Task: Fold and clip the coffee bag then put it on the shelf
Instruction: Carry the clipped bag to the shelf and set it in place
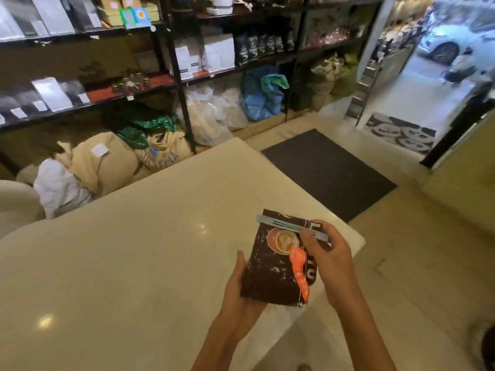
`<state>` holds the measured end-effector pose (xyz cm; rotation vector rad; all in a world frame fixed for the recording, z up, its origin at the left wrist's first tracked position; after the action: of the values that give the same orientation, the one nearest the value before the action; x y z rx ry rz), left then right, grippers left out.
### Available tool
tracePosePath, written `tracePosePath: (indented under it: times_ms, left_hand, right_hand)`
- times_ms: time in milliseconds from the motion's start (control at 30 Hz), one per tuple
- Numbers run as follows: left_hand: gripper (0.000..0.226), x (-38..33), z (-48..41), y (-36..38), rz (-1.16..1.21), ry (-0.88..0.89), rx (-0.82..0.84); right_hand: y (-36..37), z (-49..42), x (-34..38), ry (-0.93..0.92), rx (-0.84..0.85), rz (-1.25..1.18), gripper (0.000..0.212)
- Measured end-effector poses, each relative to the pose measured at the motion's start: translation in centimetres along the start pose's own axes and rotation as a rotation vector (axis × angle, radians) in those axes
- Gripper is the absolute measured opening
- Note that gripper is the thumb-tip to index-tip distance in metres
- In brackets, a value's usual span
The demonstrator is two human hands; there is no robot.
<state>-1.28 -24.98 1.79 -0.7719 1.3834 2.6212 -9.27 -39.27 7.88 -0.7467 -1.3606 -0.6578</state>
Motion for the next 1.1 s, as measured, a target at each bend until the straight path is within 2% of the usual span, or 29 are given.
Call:
tracePosePath:
  times_ms: [33, 100, 167, 200, 400, 467, 567, 633, 700, 767, 833, 900, 933, 1000, 1033, 1100]
  left_hand:
    - [0.079, 0.9, -0.9, 1.3, -0.049, 0.008, 0.051]
    - [0.072, 2.1, -2.7, 4.1, -0.313, 0.051, 0.096]
    - [0.055, 4.0, -5.0, 8.6, -0.581, 0.146, 0.092]
    - [0.048, 5.2, -6.1, 10.7, -0.642, 0.173, 0.095]
    - [0.038, 13.2, -14.3, 21.5, -0.619, 0.202, 0.091]
    - [0.031, 15.9, -17.2, 24.9, -0.621, 0.246, 0.026]
    - [0.021, 19.4, -20.6, 29.7, -0.598, 0.347, -0.091]
    - [0.023, 20.8, -22.6, 32.0, -0.650, 0.451, -0.189]
    - [0.033, 22.0, -25.6, 34.6, -0.782, 0.539, -0.211]
    - [0.051, 23.0, -28.3, 37.0, -0.954, 0.612, -0.133]
    - [0.076, 24.7, -31.6, 39.5, -1.113, 0.670, -0.020]
    - [0.089, 25.3, -34.5, 40.9, -1.264, 0.786, -0.030]
    - [0.088, 25.3, -36.6, 42.0, -1.308, 0.874, -0.052]
    - [0.064, 23.9, -40.7, 44.5, -1.296, 0.962, -0.101]
    - [0.052, 23.0, -42.9, 45.9, -1.281, 0.950, -0.142]
    - [0.049, 20.5, -47.1, 48.1, -1.236, 0.869, -0.246]
  right_hand:
    - [-2.3, -0.6, 0.1, -0.043, -0.053, 0.083, 0.014]
    - [-6.9, -2.0, 0.0, -0.082, -0.100, 0.173, 0.019]
    - [-11.6, -3.3, 0.3, -0.100, -0.138, 0.165, 0.025]
    - [-14.0, -4.1, 0.6, -0.105, -0.158, 0.121, 0.027]
    - [-28.5, -9.9, 0.4, -0.030, -0.295, -0.047, 0.032]
    - [-32.5, -12.5, -0.5, 0.001, -0.348, -0.062, 0.036]
    - [-37.5, -15.2, -1.1, 0.022, -0.434, 0.167, 0.047]
    - [-38.8, -16.5, -1.1, 0.024, -0.435, 0.244, 0.051]
    - [-39.3, -18.7, -1.0, 0.037, -0.262, 0.078, 0.053]
    - [-39.1, -21.5, -0.8, 0.022, -0.110, -0.019, 0.044]
    - [-40.5, -25.5, -0.9, -0.048, -0.096, 0.004, 0.035]
    - [-42.3, -29.1, -1.0, -0.093, -0.168, -0.048, 0.027]
    - [-43.8, -31.6, -1.1, -0.105, -0.209, -0.054, 0.021]
    - [-46.6, -36.6, -0.9, -0.097, -0.273, -0.069, 0.014]
    - [-47.7, -39.1, -0.8, -0.074, -0.300, -0.055, 0.013]
    - [-49.6, -43.5, -0.5, -0.030, -0.321, -0.015, 0.017]
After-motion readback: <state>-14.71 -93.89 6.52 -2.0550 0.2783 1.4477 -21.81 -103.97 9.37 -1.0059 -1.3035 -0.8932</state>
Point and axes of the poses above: each hand's wrist, its own z-axis away from the middle knuckle, its own y-axis out of the palm, x = y × z, the point moved 2 cm from there along -z, towards the middle knuckle, and after that the axes turned 2 degrees about -y, right-handed, at the moved point
